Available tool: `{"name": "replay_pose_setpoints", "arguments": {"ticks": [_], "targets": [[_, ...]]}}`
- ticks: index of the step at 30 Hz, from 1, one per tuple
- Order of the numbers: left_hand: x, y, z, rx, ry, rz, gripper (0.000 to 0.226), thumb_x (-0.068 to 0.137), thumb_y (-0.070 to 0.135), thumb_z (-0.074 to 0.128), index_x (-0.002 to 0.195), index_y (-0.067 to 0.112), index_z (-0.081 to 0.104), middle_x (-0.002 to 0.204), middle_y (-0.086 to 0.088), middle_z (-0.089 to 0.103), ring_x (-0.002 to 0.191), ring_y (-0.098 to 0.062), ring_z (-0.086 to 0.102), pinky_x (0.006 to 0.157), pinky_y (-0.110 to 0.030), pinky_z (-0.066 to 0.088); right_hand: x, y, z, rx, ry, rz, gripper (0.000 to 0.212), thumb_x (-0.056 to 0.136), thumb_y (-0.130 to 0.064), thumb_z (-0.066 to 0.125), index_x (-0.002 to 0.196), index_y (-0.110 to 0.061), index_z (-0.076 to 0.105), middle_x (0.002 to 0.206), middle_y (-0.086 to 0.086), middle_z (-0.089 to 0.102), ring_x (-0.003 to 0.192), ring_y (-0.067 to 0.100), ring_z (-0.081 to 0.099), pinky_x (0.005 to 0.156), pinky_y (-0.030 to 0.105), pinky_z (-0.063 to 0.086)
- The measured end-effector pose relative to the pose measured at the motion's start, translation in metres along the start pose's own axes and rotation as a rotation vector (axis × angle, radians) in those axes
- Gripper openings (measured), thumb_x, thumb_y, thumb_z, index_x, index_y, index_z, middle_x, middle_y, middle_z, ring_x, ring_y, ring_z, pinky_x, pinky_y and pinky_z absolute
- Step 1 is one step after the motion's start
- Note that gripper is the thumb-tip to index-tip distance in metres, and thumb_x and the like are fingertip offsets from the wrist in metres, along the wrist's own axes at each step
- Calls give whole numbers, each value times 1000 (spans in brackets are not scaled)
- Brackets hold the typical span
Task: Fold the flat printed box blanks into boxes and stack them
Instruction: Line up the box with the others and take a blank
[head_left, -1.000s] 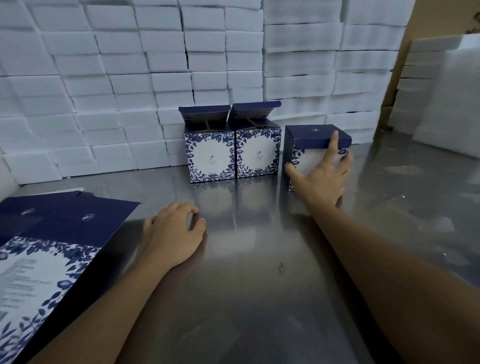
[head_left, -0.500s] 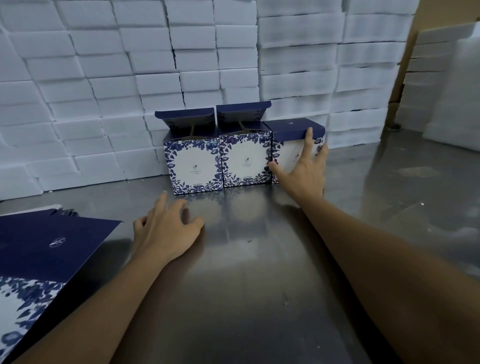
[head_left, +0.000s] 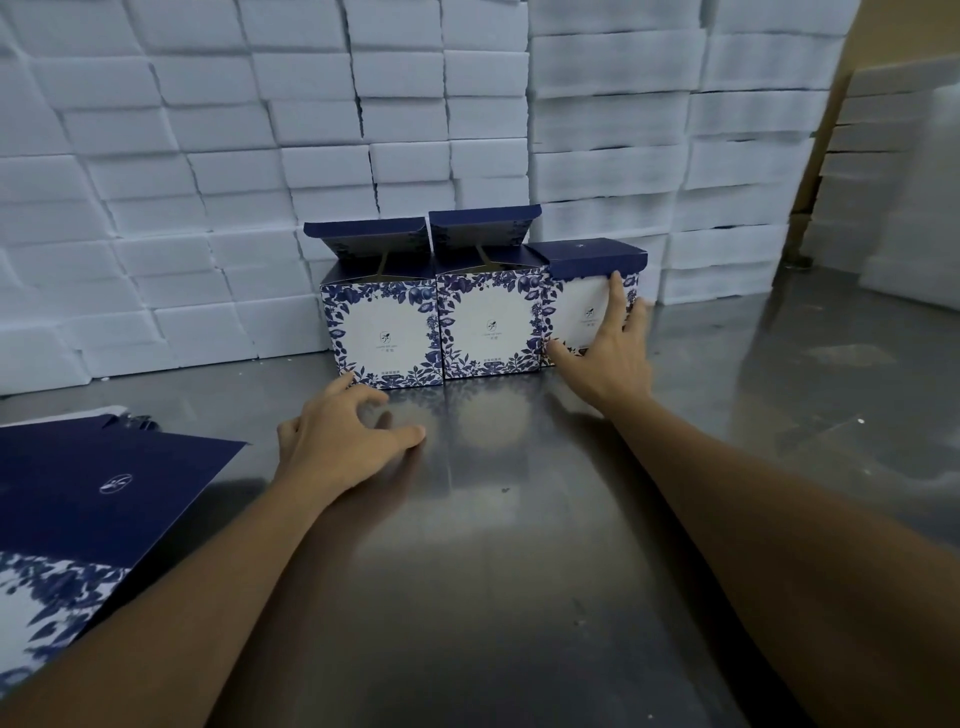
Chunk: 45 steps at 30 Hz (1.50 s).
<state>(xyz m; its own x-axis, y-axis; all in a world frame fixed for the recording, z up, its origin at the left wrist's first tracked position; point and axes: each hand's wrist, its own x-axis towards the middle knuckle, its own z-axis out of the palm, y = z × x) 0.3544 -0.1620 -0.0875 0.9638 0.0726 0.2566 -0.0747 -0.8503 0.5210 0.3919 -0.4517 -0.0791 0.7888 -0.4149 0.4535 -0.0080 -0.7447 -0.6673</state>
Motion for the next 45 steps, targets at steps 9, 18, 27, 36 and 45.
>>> {"name": "replay_pose_setpoints", "arguments": {"ticks": [9,18,27,36,45], "targets": [[-8,0,-2,-55,61,32,35,62,68,74,73,38,59,100,18,58,93,-13,52,89,-35,40,-17,-7,0,-136,-136,76,100,88,-47,62,159,-28,-6,164,26,-1,151,42,15,119,52,25],[-62,0,-15,-104,64,91,28,70,52,77,77,29,64,83,16,57,79,-11,55,72,-28,39,-101,-51,-11,-353,-361,-155,47,97,-41,42,138,-18,45,140,14,50,129,33,48,108,45,32],[-125,0,-41,-175,103,71,23,79,47,69,78,25,62,82,11,63,79,-13,58,72,-31,49,-185,-102,-23,-322,-432,-272,38,97,-44,43,123,-20,56,132,7,54,125,30,48,104,42,33],[-160,11,-81,379,462,280,12,87,26,58,80,21,67,80,2,68,76,-23,59,86,-42,33,-218,-124,-27,-82,-505,-350,27,94,-37,56,117,-26,66,120,-1,62,119,21,54,98,33,40],[-145,-35,-126,423,139,-399,66,84,56,61,135,17,47,141,-19,43,131,-41,39,109,-54,31,-217,-124,-32,145,-491,-204,25,92,-27,64,116,-20,64,97,-5,70,100,22,66,94,40,50]]}}
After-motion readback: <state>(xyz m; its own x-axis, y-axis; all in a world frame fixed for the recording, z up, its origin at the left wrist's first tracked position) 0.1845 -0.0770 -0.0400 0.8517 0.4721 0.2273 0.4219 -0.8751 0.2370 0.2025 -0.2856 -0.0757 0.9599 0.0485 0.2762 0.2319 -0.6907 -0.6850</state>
